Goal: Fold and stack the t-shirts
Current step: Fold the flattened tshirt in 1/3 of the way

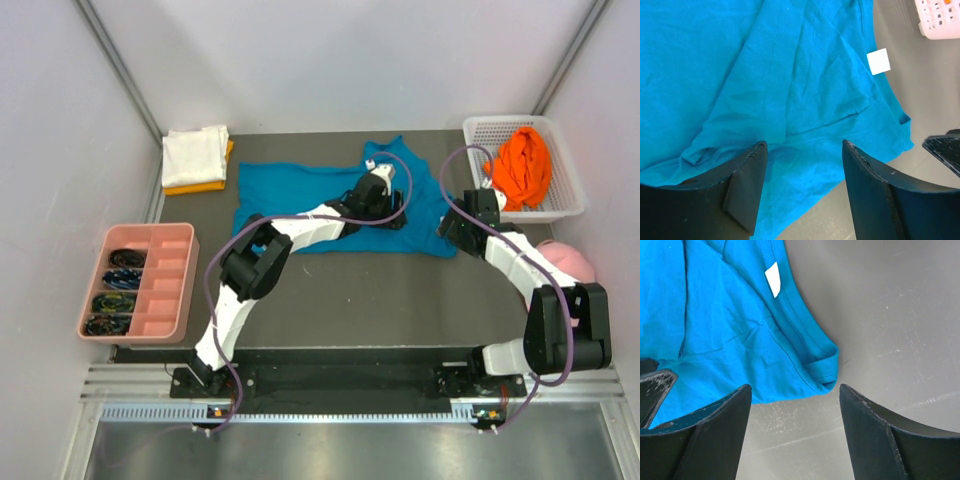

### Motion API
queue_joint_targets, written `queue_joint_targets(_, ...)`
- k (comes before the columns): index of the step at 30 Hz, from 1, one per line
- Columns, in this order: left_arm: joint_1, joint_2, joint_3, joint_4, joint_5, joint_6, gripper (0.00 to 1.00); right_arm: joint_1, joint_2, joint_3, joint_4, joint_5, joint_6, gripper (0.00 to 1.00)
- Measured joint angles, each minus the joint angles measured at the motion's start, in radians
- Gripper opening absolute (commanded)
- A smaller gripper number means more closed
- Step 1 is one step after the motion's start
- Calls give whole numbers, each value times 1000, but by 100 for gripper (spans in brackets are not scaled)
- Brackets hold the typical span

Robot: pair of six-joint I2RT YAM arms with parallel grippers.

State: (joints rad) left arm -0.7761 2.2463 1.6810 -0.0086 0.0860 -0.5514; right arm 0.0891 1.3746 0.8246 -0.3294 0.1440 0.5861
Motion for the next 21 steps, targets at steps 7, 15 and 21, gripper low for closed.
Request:
queue_joint_targets(7, 0, 48, 16, -1, -1, 0, 64, 0, -8, 0, -1, -8, -3, 71)
queue_joint_targets(15, -1, 63, 24, -1, -14, 0, 60, 0, -24, 0, -3, -11, -8, 71)
queue_joint_targets(21, -2, 70, 37, -5, -32, 0, 54, 0, -26, 0, -5, -11, -10, 71)
